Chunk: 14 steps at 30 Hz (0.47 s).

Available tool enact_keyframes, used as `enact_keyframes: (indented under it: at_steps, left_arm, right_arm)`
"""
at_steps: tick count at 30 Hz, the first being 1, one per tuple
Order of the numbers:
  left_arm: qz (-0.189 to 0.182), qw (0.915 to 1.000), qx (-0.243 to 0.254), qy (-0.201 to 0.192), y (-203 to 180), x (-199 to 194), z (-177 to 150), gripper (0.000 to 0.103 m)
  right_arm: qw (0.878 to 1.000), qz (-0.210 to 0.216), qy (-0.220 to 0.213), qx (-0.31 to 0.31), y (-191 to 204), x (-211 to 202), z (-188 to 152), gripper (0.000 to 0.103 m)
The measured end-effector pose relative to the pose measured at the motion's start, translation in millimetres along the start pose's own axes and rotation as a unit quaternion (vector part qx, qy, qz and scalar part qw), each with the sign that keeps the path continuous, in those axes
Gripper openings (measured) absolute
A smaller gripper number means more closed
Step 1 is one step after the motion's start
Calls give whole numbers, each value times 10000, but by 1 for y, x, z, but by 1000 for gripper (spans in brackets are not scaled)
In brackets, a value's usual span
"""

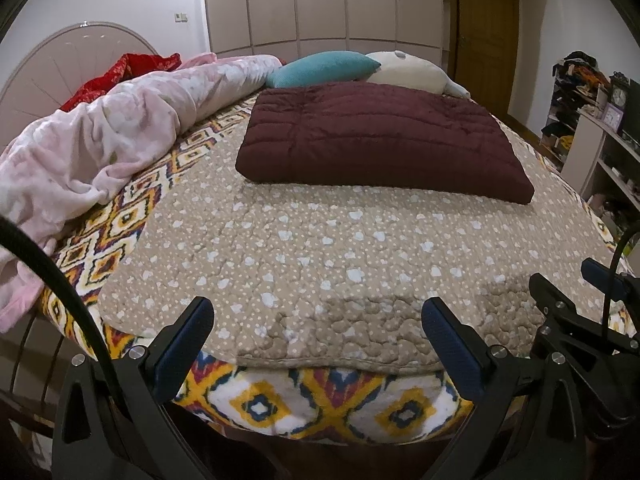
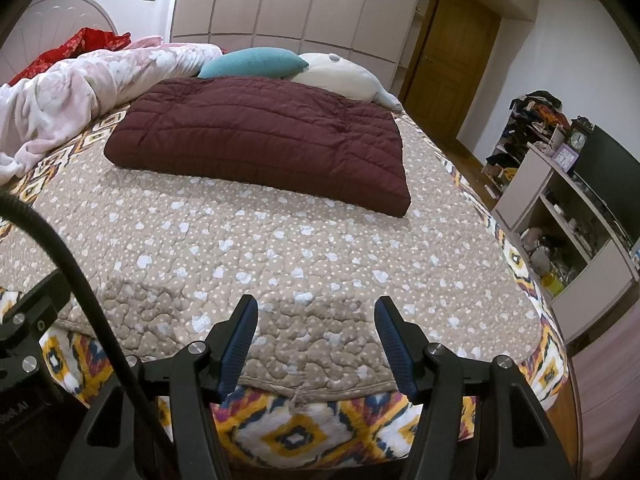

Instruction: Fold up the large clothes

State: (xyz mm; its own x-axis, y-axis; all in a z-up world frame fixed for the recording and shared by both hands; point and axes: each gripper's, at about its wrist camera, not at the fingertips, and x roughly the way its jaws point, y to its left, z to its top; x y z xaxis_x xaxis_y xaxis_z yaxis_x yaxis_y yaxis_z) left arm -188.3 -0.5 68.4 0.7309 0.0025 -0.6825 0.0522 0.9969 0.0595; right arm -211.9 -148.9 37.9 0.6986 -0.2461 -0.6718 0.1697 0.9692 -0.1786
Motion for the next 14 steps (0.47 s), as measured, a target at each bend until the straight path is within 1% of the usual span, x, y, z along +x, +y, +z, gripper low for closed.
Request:
enact_keyframes:
  at_steps: [4,10,14]
  left_arm:
    - [-24,10000,-22,21,1,1,0,103]
    - [-33,10000,73,-25,-1,-1,-1,103]
    - [-65,10000,35,42,-1,0,-1,103]
  right_arm:
    - [10000,12,3,-19,0,0,-1,65]
    - [10000,26,36,-32,1,1,-2,65]
    - [10000,44,54,-51,2,2,-3,65]
